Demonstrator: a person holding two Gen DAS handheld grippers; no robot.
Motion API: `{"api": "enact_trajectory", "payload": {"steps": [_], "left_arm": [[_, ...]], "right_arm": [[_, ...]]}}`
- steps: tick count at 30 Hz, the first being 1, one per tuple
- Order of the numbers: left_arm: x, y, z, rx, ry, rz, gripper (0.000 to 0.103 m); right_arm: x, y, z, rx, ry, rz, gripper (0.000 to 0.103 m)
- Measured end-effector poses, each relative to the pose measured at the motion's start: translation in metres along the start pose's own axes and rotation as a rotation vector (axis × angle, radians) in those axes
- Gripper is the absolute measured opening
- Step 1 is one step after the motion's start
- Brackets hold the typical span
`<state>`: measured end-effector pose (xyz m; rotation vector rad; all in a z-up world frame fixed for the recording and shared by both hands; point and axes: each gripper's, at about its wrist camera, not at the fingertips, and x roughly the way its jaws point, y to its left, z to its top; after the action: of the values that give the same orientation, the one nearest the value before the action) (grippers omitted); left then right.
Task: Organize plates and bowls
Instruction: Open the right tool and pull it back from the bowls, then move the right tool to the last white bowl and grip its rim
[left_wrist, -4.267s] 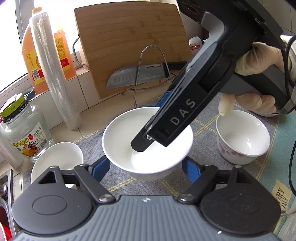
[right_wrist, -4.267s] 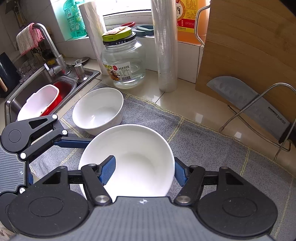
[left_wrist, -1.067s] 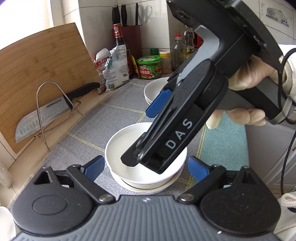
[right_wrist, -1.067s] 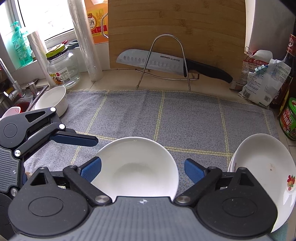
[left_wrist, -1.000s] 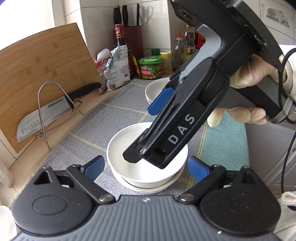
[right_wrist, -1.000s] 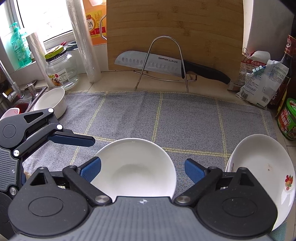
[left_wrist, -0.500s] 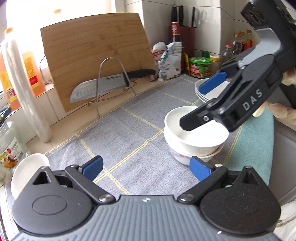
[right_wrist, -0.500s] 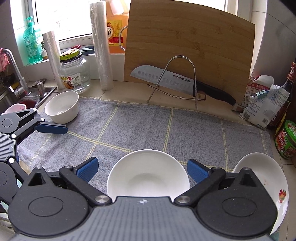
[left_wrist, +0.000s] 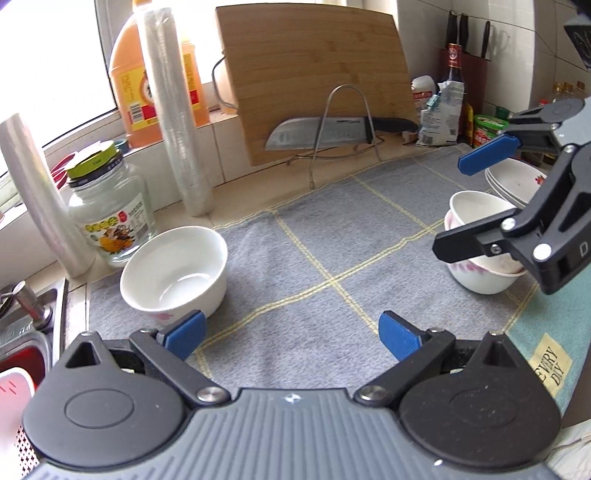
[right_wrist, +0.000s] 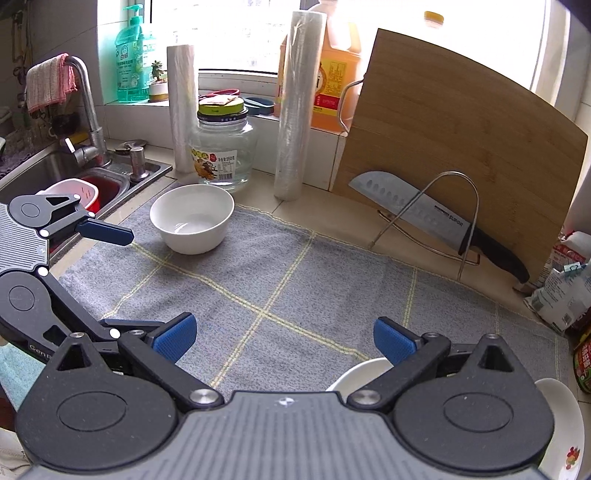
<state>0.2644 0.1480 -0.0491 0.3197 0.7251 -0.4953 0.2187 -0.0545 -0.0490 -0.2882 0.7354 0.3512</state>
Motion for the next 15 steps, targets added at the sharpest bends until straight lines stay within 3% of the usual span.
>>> {"api": "enact_trajectory", "payload": {"steps": [5, 15], "left_arm": [[0.001, 0.051, 0.003, -0.065, 0.022, 0.004, 0.100], [0.017, 0.110, 0.025, -0.041, 0.036, -0.041, 0.100]], "right_arm": [[0.014, 0.027, 0.015, -0.006, -0.023, 0.000, 0.103], [0.053, 0.074, 0.026, 0.020, -0.017, -0.031, 0.103]]}}
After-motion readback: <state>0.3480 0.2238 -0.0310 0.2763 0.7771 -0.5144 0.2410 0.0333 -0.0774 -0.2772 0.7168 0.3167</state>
